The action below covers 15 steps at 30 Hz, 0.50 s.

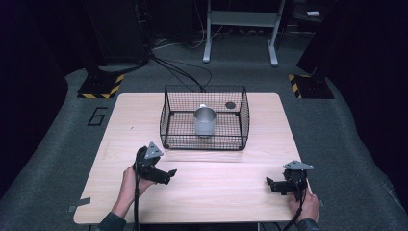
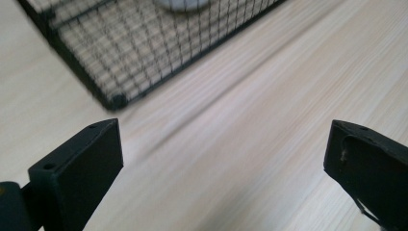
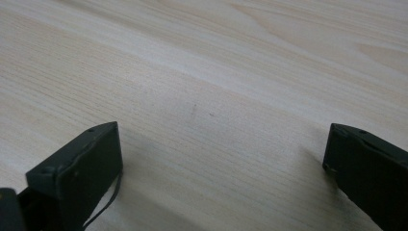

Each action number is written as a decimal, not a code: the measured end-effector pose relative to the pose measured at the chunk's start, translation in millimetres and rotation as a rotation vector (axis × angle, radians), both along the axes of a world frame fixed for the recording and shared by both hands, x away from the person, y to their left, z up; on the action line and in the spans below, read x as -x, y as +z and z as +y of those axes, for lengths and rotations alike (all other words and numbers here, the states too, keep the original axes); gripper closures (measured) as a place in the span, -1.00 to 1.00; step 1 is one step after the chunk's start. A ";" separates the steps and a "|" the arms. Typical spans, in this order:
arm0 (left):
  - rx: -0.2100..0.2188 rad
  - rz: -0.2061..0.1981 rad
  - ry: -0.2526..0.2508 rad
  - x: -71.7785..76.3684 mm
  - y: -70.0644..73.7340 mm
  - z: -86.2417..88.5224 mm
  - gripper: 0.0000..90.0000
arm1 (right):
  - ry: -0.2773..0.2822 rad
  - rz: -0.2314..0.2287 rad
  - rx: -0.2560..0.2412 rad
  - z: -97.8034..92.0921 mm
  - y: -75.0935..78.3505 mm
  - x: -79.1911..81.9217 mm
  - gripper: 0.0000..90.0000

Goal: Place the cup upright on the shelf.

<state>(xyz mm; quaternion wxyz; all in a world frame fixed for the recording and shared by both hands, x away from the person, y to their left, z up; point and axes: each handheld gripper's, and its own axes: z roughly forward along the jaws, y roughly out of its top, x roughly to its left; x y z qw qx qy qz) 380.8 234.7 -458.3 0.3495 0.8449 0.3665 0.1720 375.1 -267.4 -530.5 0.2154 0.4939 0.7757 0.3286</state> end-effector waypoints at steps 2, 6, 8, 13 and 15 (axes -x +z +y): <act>-0.011 0.017 0.030 2.3 -14.4 9.6 -1.00 | 0.000 0.000 0.000 0.0 0.0 0.0 -1.00; 0.013 0.074 0.102 8.1 -44.7 29.8 -1.00 | 0.000 0.000 0.000 0.0 0.0 0.0 -1.00; 0.024 0.092 0.091 12.2 -55.2 37.2 -1.00 | -0.001 0.000 0.000 0.0 0.0 0.0 -1.00; 0.007 0.057 0.110 21.3 -68.4 45.0 -1.00 | -0.005 0.004 -0.004 0.4 0.2 0.1 -1.00; 0.013 0.018 0.118 24.7 -72.3 48.6 -1.00 | -0.005 0.004 -0.005 0.4 0.2 0.1 -1.00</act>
